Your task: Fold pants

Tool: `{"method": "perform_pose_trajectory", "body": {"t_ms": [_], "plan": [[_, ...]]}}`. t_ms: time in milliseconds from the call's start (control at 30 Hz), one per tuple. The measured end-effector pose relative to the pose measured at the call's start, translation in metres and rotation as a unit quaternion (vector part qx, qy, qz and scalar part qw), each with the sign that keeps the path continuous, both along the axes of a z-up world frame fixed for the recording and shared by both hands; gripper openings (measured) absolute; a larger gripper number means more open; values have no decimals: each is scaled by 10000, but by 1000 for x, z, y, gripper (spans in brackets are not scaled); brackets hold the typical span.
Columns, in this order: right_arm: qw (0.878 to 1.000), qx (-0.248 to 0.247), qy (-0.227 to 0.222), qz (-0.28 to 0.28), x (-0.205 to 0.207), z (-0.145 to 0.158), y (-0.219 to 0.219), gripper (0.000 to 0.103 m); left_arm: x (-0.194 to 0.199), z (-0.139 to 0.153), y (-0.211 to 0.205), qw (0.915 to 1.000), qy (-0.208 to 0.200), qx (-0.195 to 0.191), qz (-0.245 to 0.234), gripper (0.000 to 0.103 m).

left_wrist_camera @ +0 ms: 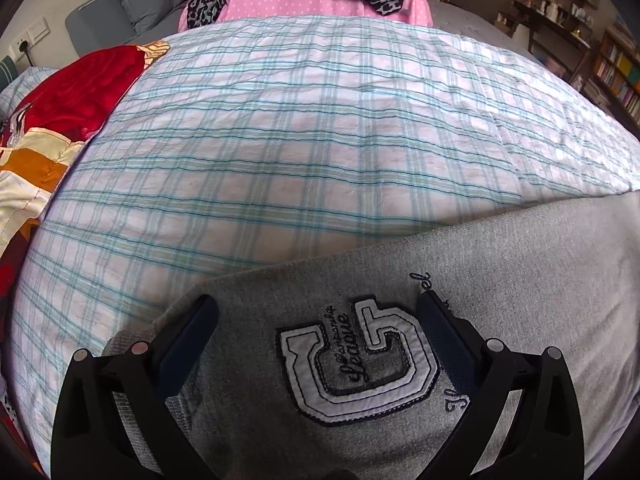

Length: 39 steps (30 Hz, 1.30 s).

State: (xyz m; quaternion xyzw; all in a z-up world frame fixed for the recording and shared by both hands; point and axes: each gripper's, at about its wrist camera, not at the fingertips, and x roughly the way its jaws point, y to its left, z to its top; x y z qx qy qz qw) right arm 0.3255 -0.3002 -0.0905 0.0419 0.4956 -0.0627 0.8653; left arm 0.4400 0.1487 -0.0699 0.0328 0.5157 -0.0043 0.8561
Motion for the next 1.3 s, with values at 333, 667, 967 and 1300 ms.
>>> {"method": "perform_pose_trajectory", "body": {"t_ms": [333,667,967,1300], "plan": [[9998,-157,34,85,2,-1,4,101,-41,48,36,9972,-637,-372,102,98],[9998,-164,50,99,3,-2,4,101,-28,13,85,9932,-160,-903,721,90],[9994,-66,56,338,-1,0,0,101,-39,13,74,9950,-449,-728,517,40],[9984,24,-517,-241,32,39,-63,101,-48,25,71,9918,-799,-835,543,38]]}}
